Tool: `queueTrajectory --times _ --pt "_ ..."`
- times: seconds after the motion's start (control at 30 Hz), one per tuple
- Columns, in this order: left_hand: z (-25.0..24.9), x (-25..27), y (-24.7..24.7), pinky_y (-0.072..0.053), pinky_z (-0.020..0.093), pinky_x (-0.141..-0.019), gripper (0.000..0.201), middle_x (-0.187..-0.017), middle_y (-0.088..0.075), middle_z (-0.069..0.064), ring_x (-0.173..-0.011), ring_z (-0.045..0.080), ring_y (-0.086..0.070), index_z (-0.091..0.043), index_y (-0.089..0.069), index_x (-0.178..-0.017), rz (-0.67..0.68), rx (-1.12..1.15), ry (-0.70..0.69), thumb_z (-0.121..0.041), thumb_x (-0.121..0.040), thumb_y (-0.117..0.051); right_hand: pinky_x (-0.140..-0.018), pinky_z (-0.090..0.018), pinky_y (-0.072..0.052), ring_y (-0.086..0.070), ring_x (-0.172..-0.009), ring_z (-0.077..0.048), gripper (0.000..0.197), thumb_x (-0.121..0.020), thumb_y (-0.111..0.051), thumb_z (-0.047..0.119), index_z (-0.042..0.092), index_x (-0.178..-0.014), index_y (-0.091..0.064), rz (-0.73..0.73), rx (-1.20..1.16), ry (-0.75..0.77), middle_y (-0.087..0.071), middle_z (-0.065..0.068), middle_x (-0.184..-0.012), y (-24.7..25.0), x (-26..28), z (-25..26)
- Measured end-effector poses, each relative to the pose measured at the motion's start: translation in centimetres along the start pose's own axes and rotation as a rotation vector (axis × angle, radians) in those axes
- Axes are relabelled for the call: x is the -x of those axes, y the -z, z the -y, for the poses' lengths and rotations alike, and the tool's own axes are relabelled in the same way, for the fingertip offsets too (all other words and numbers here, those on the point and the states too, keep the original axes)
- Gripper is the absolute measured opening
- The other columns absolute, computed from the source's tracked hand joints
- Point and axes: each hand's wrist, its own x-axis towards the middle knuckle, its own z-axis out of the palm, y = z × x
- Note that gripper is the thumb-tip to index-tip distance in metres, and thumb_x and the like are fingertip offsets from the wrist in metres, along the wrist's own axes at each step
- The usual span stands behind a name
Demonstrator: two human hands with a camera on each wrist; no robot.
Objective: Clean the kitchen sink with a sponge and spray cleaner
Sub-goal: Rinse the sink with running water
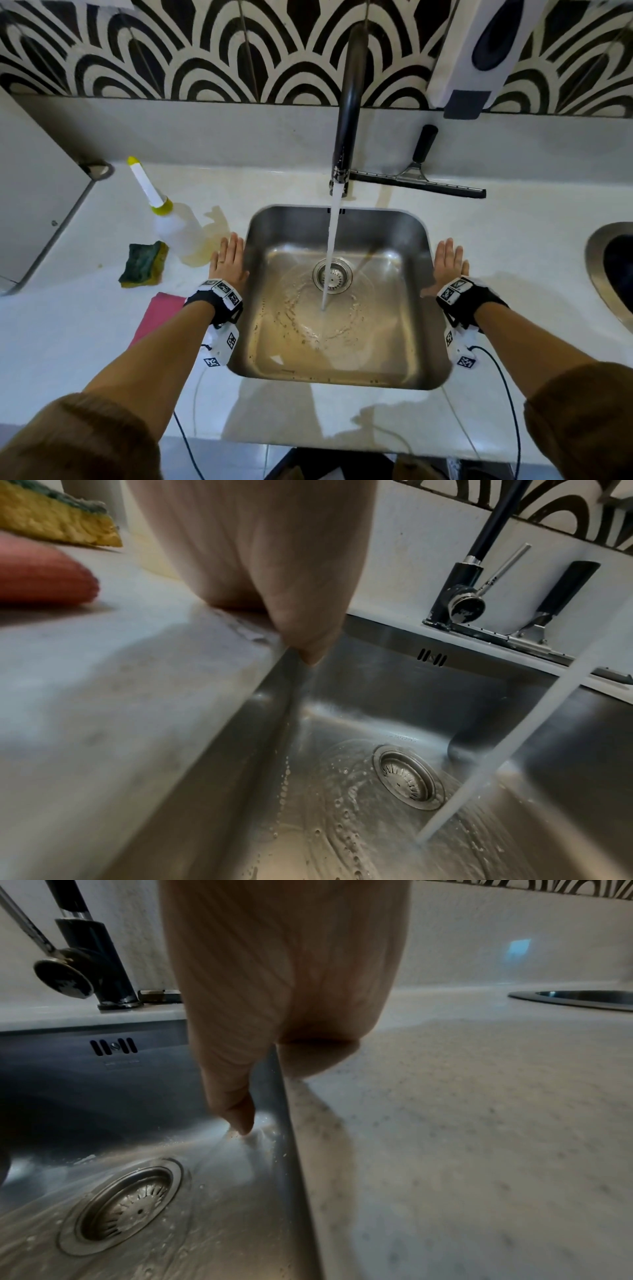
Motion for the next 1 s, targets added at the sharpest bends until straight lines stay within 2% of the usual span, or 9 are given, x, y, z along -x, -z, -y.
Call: queueTrajectory --times 0.2,0.57,1.0 --pt "-0.05 0.09 -0.17 -0.001 0.04 -0.12 0.075 -0.158 0.018 0.007 -0.147 0.025 0.011 -0.009 0.01 -0.15 -0.019 -0.021 0.005 -0.008 -0.096 -0.042 -0.118 -0.047 -0.002 0.016 -0.144 -0.036 0.123 -0.075 -0.072 0.043 0.003 -0.145 0.02 -0.002 0.028 -0.007 0.023 -0.015 -0.155 0.04 0.17 0.06" --pt "-0.18 0.3 -0.11 0.002 0.039 -0.119 0.077 -0.158 0.019 0.007 -0.147 0.025 0.013 -0.009 0.012 -0.149 -0.031 -0.02 -0.001 -0.004 -0.094 -0.042 -0.118 -0.046 -0.002 0.015 -0.144 -0.036 0.12 -0.077 -0.071 0.042 0.003 -0.145 0.019 -0.016 0.034 -0.007 0.022 -0.015 -0.155 0.06 0.33 0.1" --pt "-0.01 0.06 -0.56 -0.002 0.039 -0.12 0.076 -0.159 0.014 0.006 -0.148 0.025 0.009 -0.009 0.007 -0.15 -0.072 -0.016 0.012 0.0 -0.092 -0.041 -0.118 -0.046 -0.001 0.015 -0.145 -0.035 0.121 -0.076 -0.074 0.039 0.004 -0.146 0.018 -0.027 -0.005 -0.022 0.022 -0.014 -0.156 -0.04 0.33 0.28"
